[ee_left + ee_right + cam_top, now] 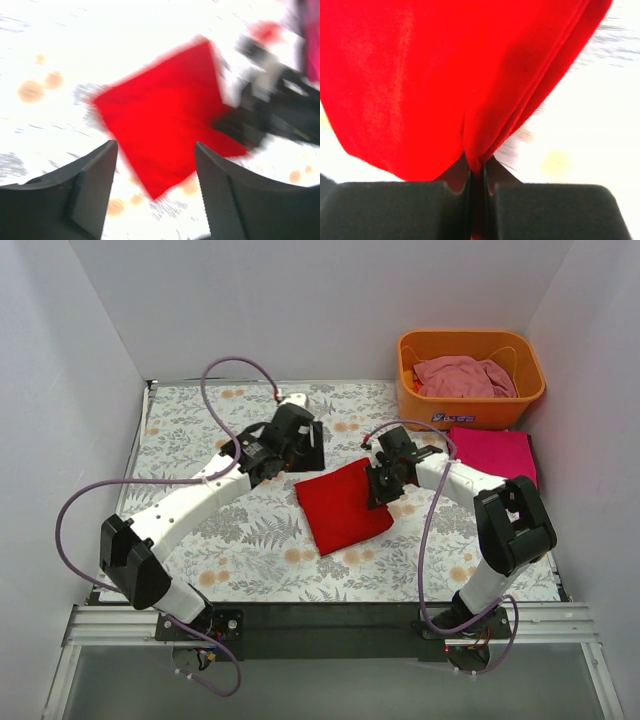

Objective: Fold and stack the t-shirts
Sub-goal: Neatly place the folded tshirt to the corner, then reset both grippers

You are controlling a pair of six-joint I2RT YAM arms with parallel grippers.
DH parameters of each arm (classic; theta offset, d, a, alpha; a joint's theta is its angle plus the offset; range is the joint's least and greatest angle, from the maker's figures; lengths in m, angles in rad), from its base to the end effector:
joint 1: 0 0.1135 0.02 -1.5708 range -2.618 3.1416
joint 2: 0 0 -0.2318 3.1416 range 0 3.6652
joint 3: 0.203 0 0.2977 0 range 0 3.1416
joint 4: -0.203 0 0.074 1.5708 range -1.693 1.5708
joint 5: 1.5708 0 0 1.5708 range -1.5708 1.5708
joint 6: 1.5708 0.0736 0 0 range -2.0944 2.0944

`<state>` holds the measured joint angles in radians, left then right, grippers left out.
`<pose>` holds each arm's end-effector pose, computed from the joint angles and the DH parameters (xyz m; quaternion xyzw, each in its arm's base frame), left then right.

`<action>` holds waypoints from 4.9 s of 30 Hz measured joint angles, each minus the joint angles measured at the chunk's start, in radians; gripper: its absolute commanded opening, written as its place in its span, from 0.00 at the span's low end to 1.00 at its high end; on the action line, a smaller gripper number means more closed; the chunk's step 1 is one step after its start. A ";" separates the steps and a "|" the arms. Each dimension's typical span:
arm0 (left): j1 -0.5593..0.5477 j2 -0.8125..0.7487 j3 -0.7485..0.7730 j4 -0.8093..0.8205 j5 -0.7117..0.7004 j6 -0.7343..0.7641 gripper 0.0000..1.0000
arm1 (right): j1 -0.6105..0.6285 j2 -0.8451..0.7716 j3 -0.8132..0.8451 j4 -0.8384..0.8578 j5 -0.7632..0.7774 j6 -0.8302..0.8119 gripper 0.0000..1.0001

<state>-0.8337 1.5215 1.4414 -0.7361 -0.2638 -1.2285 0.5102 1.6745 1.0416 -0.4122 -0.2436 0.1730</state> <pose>0.2853 -0.2858 0.2758 -0.2282 0.8942 -0.2505 0.2926 0.3296 0.2048 0.0942 -0.1920 0.9396 0.1969 0.2037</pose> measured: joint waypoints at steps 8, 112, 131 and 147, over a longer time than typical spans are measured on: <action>0.340 -0.032 -0.222 0.061 0.050 0.024 0.65 | -0.147 0.000 0.173 -0.237 0.215 -0.183 0.01; 0.499 -0.266 -0.579 0.191 0.055 -0.018 0.63 | -0.801 -0.093 0.347 -0.172 0.440 -0.055 0.53; 0.499 -0.246 -0.582 0.198 0.090 -0.017 0.63 | -1.079 -0.133 -0.053 0.231 0.091 0.083 0.53; 0.499 -0.311 -0.580 0.188 0.085 -0.028 0.71 | -0.996 -0.737 -0.100 0.097 0.162 0.169 0.62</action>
<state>-0.3347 1.2110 0.8612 -0.5484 -0.1787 -1.2564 -0.4862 0.9371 0.9413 -0.3157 -0.0818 0.3416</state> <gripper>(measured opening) 0.689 0.557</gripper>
